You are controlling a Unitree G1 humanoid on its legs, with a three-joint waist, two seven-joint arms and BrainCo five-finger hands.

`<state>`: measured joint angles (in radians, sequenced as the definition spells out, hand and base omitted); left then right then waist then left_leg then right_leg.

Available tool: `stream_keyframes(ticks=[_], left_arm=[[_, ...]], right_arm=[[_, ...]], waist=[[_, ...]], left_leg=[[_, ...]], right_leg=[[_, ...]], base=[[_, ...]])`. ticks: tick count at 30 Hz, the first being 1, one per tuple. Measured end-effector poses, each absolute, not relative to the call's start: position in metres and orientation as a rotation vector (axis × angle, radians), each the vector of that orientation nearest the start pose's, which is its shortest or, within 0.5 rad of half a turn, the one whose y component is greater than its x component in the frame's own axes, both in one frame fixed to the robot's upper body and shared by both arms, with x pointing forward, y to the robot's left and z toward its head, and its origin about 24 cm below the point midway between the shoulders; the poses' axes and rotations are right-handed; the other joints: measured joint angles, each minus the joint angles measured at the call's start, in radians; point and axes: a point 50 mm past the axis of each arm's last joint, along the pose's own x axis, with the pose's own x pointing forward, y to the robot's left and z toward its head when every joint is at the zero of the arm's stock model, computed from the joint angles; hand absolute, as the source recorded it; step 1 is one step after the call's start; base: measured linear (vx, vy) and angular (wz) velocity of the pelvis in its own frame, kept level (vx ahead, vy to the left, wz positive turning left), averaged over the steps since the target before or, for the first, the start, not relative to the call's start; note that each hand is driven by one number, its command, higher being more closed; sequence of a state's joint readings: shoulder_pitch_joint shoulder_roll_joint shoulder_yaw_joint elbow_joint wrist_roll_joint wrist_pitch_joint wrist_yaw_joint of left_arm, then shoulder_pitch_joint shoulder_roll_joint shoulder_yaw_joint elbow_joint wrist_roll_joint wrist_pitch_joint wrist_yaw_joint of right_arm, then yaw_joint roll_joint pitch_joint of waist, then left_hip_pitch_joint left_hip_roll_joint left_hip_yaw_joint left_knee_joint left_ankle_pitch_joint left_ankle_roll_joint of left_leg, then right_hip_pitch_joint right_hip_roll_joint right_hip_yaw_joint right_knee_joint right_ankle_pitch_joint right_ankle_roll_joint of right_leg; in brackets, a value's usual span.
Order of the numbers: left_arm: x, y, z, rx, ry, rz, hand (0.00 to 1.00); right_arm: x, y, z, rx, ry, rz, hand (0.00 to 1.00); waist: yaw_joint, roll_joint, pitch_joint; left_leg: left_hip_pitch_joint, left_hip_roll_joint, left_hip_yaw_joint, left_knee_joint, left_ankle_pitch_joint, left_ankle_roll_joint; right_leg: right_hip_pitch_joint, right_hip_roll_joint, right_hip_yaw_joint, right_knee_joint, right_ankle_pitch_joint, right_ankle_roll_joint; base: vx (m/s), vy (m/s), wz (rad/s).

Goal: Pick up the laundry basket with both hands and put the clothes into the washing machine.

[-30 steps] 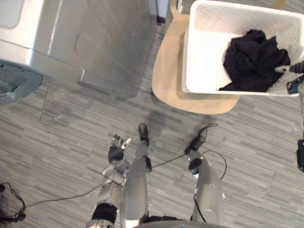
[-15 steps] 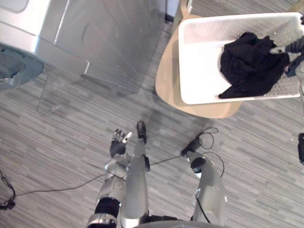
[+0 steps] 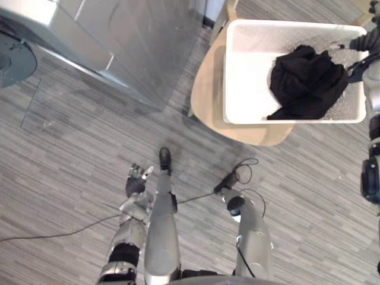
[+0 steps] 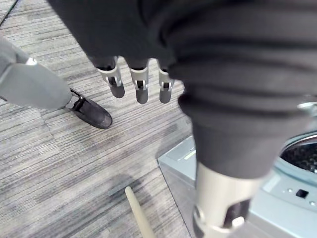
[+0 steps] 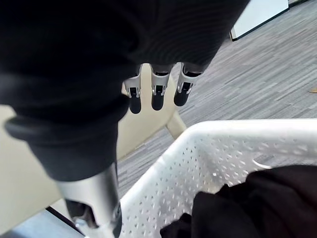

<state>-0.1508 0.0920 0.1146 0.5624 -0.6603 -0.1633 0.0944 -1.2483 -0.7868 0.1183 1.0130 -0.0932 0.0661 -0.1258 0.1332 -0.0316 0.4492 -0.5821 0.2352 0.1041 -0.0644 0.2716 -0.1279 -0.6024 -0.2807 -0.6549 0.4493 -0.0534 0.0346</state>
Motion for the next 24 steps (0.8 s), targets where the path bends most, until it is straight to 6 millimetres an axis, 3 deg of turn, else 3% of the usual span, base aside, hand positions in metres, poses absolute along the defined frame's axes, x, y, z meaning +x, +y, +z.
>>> stream_keyframes(ticks=[6, 10, 18, 23, 24], left_arm=[[0.260, 0.205, -0.033, -0.579, 0.225, 0.376, 0.00], [0.261, 0.204, -0.032, -0.589, 0.219, 0.372, 0.00], [0.270, 0.186, -0.013, -0.660, 0.142, 0.290, 0.00], [0.276, 0.174, 0.005, -0.717, 0.066, 0.213, 0.00], [0.276, 0.174, 0.006, -0.723, 0.063, 0.211, 0.00]], right_arm=[[0.385, -0.315, 0.297, -0.673, -0.172, -0.508, 0.00], [0.393, -0.301, 0.286, -0.740, -0.140, -0.450, 0.00], [0.397, -0.295, 0.272, -0.865, -0.073, -0.390, 0.00], [0.393, -0.304, 0.276, -0.953, -0.061, -0.396, 0.00], [0.393, -0.305, 0.277, -0.960, -0.058, -0.403, 1.00]], waist=[[0.012, 0.000, 0.000], [0.011, 0.000, 0.000], [-0.005, 0.001, 0.000], [-0.008, 0.003, -0.001], [-0.007, 0.003, -0.001]], left_leg=[[-0.045, -0.009, -0.009, -0.027, 0.035, 0.010], [-0.055, -0.012, -0.004, -0.027, 0.037, 0.009], [-0.109, -0.029, -0.006, -0.027, 0.040, 0.007], [-0.156, -0.047, -0.017, -0.027, 0.048, 0.008], [-0.164, -0.047, -0.019, -0.027, 0.050, 0.005]], right_leg=[[-0.051, -0.011, 0.000, 0.003, -0.005, -0.009], [-0.066, -0.020, -0.002, 0.011, -0.005, -0.008], [-0.144, -0.079, -0.033, 0.096, -0.010, -0.003], [-0.197, -0.112, -0.037, 0.141, -0.033, -0.010], [-0.207, -0.116, -0.040, 0.151, -0.033, -0.010]], base=[[0.04, -0.020, 0.07], [0.09, -0.017, -0.02], [0.07, -0.022, 0.05], [0.04, -0.047, 0.12], [0.03, -0.071, 0.06]])
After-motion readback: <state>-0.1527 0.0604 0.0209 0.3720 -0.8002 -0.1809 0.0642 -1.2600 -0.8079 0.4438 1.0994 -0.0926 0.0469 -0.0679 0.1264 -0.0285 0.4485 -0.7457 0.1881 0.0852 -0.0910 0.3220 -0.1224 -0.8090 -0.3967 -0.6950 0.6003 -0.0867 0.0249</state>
